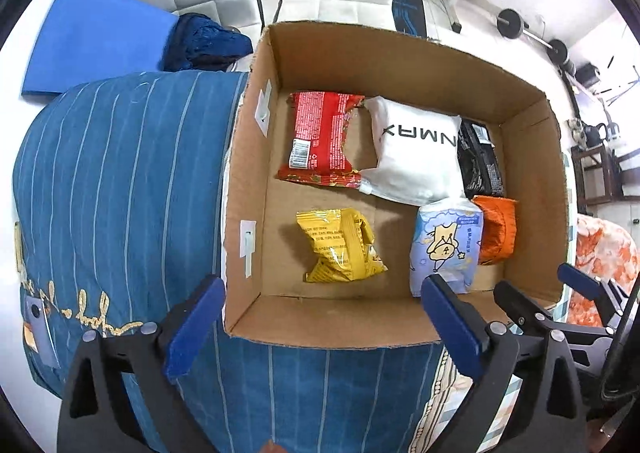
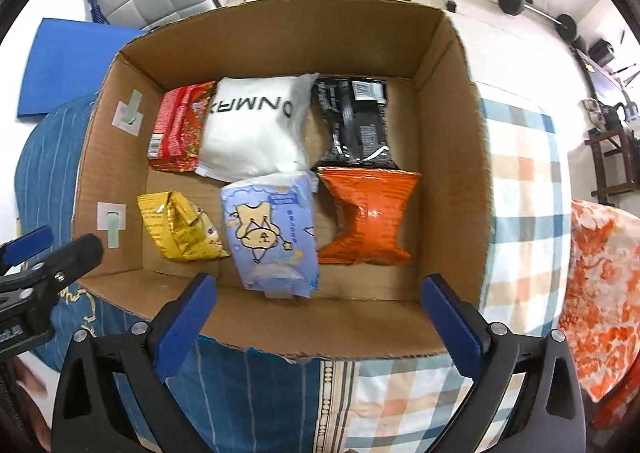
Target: Organize snacks
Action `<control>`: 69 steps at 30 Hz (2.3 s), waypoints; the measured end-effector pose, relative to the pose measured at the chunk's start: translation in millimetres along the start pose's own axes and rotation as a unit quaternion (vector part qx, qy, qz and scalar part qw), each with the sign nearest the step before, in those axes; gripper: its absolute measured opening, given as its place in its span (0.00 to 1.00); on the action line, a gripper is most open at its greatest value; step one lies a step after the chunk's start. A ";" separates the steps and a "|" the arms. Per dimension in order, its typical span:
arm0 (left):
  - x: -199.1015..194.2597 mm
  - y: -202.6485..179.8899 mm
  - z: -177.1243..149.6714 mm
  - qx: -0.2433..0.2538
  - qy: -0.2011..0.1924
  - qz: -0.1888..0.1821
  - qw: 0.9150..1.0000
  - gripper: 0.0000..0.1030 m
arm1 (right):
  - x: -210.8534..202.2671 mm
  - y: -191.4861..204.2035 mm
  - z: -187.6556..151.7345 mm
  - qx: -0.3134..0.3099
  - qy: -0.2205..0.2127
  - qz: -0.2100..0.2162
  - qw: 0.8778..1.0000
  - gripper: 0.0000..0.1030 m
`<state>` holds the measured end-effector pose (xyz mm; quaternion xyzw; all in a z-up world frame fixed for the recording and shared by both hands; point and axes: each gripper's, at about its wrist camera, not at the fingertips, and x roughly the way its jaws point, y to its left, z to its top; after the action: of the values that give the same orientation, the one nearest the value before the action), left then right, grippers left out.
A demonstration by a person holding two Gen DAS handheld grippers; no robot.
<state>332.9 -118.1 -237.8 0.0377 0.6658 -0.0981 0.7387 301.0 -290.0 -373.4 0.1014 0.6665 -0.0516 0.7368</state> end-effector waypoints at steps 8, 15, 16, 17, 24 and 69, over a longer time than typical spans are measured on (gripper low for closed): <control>-29.6 -9.3 -20.8 0.002 -0.051 0.005 0.999 0.98 | -27.6 -1.5 -19.1 -0.003 -0.025 -0.009 1.000 1.00; -89.2 -26.7 -59.3 0.027 -0.121 0.021 0.992 0.98 | -89.2 -3.2 -53.0 0.000 -0.074 0.002 0.997 1.00; -98.1 -27.9 -65.3 0.028 -0.129 0.022 0.991 0.98 | -99.4 -2.9 -59.9 -0.002 -0.080 0.005 0.997 1.00; -107.0 -28.8 -71.5 0.030 -0.137 0.023 0.990 0.98 | -108.3 -3.3 -66.1 -0.003 -0.085 0.006 0.996 1.00; -159.7 -29.0 -114.7 0.026 -0.162 0.012 0.986 0.98 | -173.7 -9.8 -122.2 0.005 -0.124 0.016 0.992 1.00; -285.2 -49.2 -220.2 0.034 -0.264 0.000 0.964 1.00 | -346.8 -22.7 -239.5 0.013 -0.259 0.007 0.966 1.00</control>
<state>81.4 -98.1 24.2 0.0353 0.4435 -0.1276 0.8865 26.6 -280.3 -52.8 0.0987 0.4516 -0.0791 0.8832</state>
